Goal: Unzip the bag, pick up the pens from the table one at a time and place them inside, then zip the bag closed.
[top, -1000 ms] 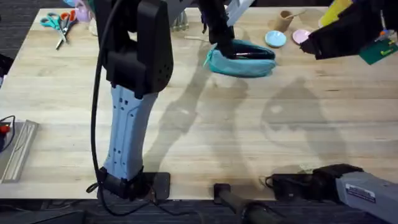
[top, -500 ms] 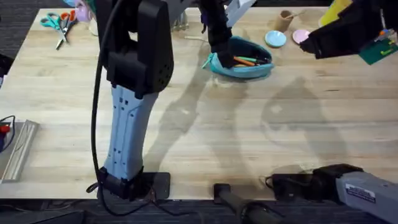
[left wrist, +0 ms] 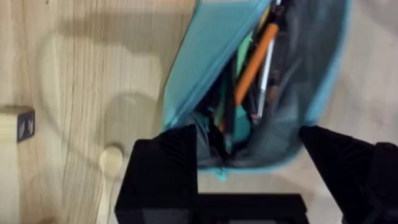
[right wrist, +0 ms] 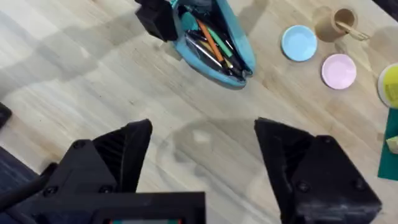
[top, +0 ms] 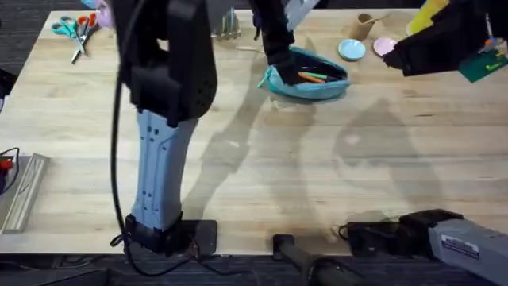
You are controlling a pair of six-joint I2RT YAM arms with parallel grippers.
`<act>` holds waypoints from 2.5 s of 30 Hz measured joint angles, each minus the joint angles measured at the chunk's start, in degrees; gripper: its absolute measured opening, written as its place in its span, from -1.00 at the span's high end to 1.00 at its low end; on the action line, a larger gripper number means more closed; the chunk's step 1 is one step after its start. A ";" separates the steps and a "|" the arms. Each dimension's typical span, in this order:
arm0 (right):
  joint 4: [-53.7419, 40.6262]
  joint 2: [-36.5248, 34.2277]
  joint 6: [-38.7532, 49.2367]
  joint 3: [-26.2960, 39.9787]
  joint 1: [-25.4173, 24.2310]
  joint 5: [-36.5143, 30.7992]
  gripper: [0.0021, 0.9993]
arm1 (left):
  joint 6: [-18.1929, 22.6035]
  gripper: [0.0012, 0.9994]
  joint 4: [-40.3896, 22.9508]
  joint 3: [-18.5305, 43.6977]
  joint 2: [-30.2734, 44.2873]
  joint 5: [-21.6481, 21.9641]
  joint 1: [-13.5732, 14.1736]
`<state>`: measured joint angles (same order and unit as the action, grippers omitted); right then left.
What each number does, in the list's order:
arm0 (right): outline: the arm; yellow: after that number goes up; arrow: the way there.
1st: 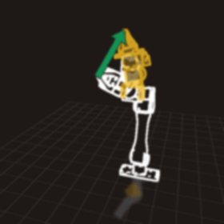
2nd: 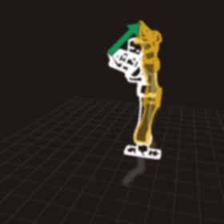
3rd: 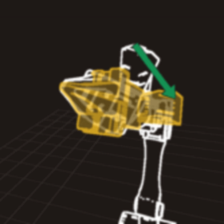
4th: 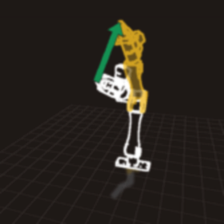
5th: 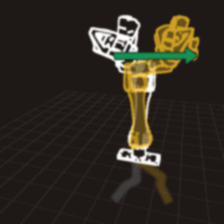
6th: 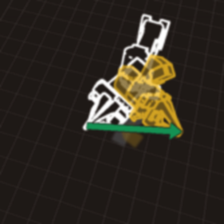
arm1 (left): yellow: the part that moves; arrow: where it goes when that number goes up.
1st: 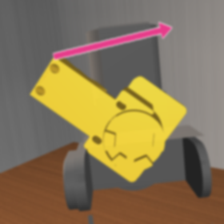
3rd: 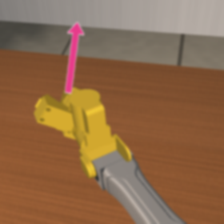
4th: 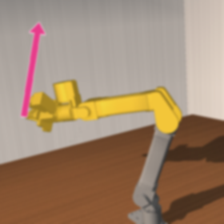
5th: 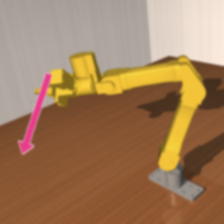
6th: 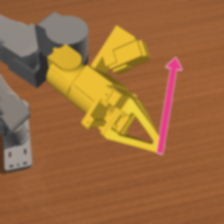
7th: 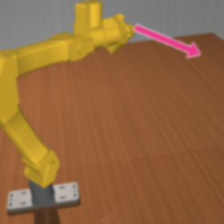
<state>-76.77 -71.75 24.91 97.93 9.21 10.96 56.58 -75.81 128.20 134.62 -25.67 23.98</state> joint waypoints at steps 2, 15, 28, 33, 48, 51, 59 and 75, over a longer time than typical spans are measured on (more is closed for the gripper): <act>0.00 0.00 0.30 -0.01 0.00 -0.02 -1.00 | -0.17 -0.99 -0.92 0.00 -2.34 -0.04 -0.74; -0.01 0.00 0.85 -0.02 0.00 -0.02 -1.00 | 4.49 -0.99 -10.74 0.04 -15.69 -11.65 -14.74; 0.00 0.00 0.86 0.00 0.00 -0.02 -1.00 | 6.92 -0.99 -10.97 0.04 -15.64 -16.40 -25.10; 0.00 0.00 0.85 0.00 0.00 -0.02 -1.00 | 7.79 -0.99 -11.87 0.04 -15.62 -16.57 -26.02; 0.00 0.00 0.85 -0.02 0.00 -0.02 -1.00 | 25.79 -0.99 -21.09 -0.47 -15.65 -21.89 -29.80; 0.01 0.00 0.86 -0.02 0.00 -0.01 -1.00 | 26.76 -0.99 -21.09 -2.11 -15.62 -23.82 -31.93; -0.02 0.00 0.87 -0.02 0.00 -0.02 -1.00 | 27.36 -0.99 -21.25 -7.40 -16.31 -25.22 -33.72; 0.00 0.00 0.85 0.00 0.00 -0.02 -1.00 | 39.80 -0.99 -20.69 -26.59 -30.49 -28.44 -38.95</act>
<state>-76.77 -71.75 25.76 97.93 9.21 10.94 96.37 -96.50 101.61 104.14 -54.11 -14.97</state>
